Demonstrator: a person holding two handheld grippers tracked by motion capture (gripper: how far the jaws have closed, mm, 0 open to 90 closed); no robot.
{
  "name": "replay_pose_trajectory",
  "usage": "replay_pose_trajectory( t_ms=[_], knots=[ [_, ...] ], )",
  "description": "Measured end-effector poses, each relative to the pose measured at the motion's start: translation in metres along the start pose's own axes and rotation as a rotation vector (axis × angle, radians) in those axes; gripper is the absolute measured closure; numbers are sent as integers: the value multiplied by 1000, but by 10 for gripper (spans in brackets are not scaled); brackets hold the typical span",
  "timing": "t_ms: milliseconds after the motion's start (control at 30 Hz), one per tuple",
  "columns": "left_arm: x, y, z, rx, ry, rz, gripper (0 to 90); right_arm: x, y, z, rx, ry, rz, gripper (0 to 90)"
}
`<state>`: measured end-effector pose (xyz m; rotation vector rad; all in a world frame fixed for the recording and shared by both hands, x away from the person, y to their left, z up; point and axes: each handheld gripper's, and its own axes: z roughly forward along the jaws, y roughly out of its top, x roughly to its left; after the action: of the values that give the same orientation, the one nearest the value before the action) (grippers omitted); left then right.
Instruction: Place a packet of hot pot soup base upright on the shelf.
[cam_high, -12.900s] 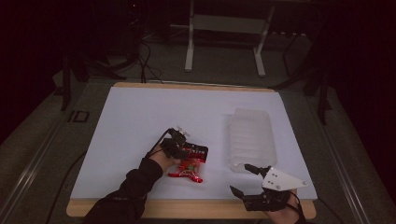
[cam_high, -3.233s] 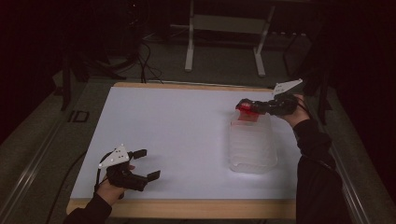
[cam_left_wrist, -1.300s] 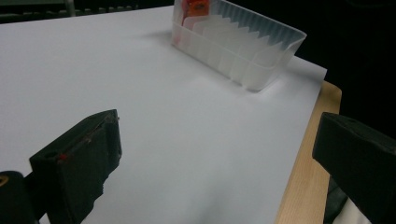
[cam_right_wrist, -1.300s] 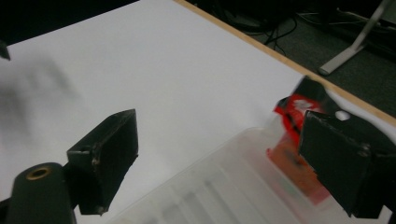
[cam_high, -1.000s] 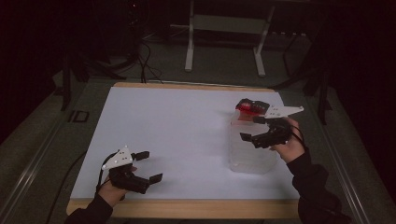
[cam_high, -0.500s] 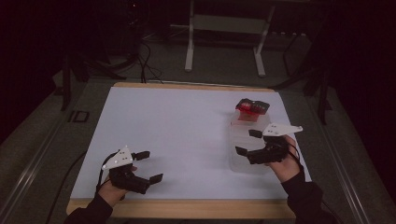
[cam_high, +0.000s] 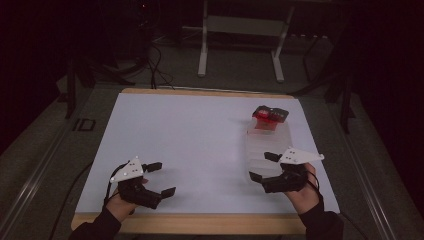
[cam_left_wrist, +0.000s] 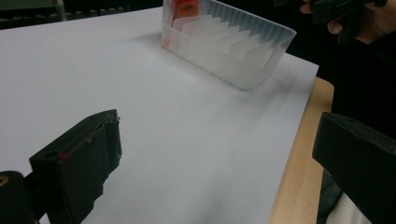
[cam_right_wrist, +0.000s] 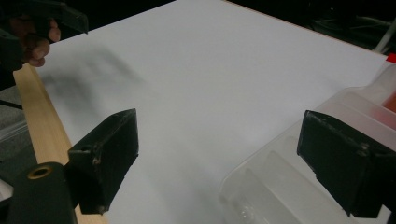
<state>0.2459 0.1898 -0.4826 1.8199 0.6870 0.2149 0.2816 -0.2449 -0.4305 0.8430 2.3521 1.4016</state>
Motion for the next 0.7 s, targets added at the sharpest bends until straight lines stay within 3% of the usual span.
replay_pose_trajectory(
  t_ms=[267,533,700],
  knots=[
    [-2,1,0,-7,-16,3,13,18,-8,2,-17,-36,-52,130],
    [-3,0,2,-1,-27,9,13,26,-20,0,-38,-24,-23,132],
    [-4,-1,4,8,-31,14,13,31,-28,0,-23,-24,-33,132]
  ],
)
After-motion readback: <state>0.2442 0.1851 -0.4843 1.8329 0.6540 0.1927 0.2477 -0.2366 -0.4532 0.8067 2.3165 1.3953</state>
